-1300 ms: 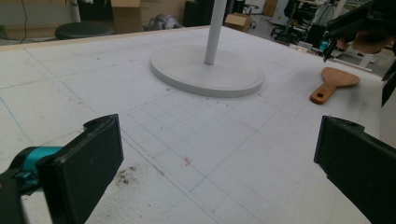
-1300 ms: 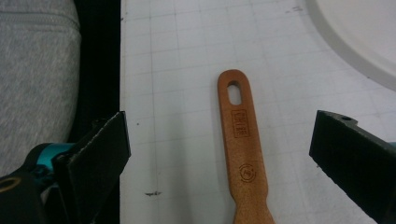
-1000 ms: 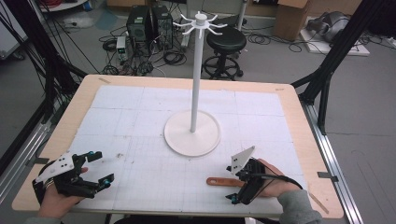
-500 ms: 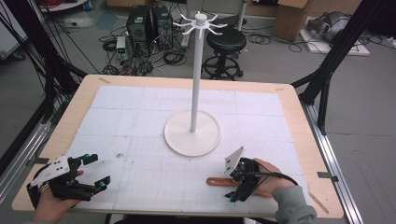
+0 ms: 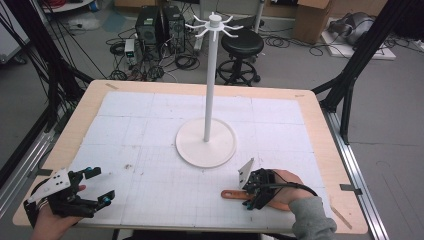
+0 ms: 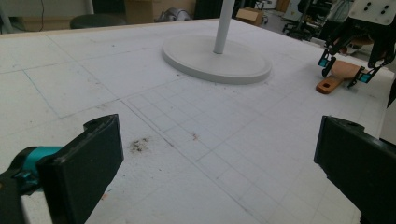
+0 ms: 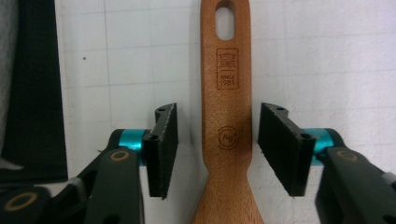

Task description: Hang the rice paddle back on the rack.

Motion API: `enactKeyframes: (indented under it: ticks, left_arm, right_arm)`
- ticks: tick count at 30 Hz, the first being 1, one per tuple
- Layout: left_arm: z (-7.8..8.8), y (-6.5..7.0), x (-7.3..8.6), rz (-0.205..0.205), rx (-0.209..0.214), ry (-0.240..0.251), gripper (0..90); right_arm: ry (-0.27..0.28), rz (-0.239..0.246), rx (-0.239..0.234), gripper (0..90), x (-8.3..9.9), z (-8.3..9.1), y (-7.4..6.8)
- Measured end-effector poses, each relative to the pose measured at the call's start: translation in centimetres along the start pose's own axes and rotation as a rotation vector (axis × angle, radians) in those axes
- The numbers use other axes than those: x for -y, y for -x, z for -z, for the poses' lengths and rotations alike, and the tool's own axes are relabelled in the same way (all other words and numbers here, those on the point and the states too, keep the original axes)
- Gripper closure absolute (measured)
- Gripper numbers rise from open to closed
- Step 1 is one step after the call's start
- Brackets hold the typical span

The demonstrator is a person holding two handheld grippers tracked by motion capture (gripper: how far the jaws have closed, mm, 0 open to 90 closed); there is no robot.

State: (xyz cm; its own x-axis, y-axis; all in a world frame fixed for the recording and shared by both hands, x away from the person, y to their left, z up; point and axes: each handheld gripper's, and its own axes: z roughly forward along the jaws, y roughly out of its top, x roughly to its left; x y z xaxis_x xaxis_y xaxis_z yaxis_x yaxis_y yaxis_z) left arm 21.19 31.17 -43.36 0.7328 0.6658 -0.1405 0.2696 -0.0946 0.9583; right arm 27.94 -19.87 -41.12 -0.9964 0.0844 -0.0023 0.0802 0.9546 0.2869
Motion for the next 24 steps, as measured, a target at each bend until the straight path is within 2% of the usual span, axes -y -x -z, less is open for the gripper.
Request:
enactKeyframes:
  ticks: [5,11,16,19,22,24]
  left_arm:
    - [0.1,0.0,0.1,0.004,-0.004,-0.006,1.9]
    - [0.2,0.0,0.1,0.006,-0.006,-0.007,1.9]
    - [0.2,0.0,0.1,0.006,-0.005,-0.005,1.9]
    - [0.1,0.0,0.1,0.006,-0.005,-0.006,1.9]
    - [0.0,-0.1,0.0,0.008,-0.003,-0.003,1.9]
    - [0.0,-0.1,0.0,0.005,-0.002,-0.004,1.9]
  right_arm:
    - [-0.055,-0.001,0.001,52.9,-0.6,0.1,-0.1]
    - [-0.056,-0.017,0.014,62.7,-0.4,0.1,0.0]
    - [-0.056,0.014,0.028,64.5,-0.4,0.2,-0.2]
    - [-0.038,0.034,0.035,64.6,-0.2,0.2,-0.4]
    - [0.000,0.019,0.048,64.6,0.2,0.5,-0.3]
    - [0.045,0.005,0.046,64.6,0.6,1.1,-0.3]
